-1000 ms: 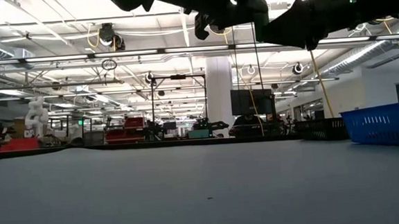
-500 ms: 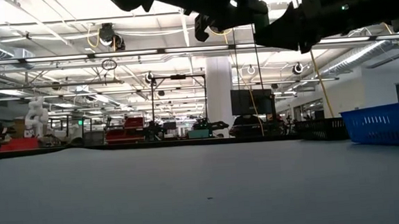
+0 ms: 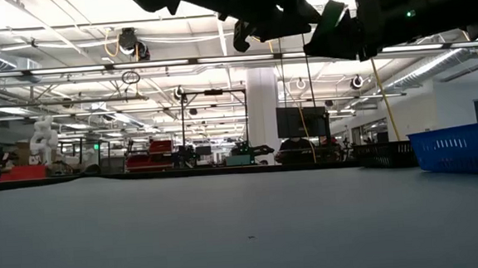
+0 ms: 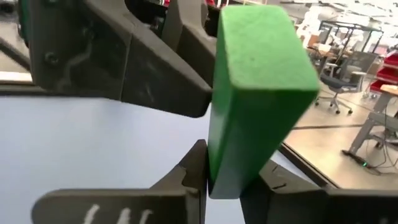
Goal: Sort & place blocks by color
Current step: Put the green block into the black bin
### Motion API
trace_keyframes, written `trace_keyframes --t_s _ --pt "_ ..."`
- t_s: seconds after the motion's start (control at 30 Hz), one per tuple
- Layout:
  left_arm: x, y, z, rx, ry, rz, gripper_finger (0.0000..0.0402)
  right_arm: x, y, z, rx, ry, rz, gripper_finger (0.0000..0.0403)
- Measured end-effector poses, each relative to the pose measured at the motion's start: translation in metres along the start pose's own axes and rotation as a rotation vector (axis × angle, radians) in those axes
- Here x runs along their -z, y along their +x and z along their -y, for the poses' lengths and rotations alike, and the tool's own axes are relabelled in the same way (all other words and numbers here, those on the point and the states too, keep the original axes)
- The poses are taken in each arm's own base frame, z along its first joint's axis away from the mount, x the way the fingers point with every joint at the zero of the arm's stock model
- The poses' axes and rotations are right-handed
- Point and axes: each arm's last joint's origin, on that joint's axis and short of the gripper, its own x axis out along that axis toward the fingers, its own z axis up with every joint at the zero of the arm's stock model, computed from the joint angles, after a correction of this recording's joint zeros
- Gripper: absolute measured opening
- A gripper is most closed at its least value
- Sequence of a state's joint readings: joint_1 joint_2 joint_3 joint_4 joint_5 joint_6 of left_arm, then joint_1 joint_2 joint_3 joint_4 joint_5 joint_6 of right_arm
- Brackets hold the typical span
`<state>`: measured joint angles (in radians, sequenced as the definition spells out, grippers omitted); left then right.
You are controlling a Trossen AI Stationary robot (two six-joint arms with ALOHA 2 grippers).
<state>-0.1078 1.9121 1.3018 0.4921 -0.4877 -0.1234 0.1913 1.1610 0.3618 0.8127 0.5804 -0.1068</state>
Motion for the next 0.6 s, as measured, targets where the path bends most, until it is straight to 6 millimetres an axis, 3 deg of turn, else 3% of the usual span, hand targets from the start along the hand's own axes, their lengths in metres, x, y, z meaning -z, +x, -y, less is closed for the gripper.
trace_keyframes --t_s 0.13,0.37,0.6 --pt "0.001 0.0 0.0 -0.004 0.052 -0.007 0.0112 0.003 -0.001 0.001 0.021 -0.063 -0.04 0.0046" --pt "-0.007 -0.007 -0.004 -0.014 0.137 -0.051 0.0112 0.014 -0.011 0.015 0.241 -0.167 -0.217 0.0046" --pt "-0.025 -0.026 -0.012 -0.033 0.208 -0.144 0.0112 0.003 -0.019 0.044 0.384 -0.088 -0.21 0.0046"
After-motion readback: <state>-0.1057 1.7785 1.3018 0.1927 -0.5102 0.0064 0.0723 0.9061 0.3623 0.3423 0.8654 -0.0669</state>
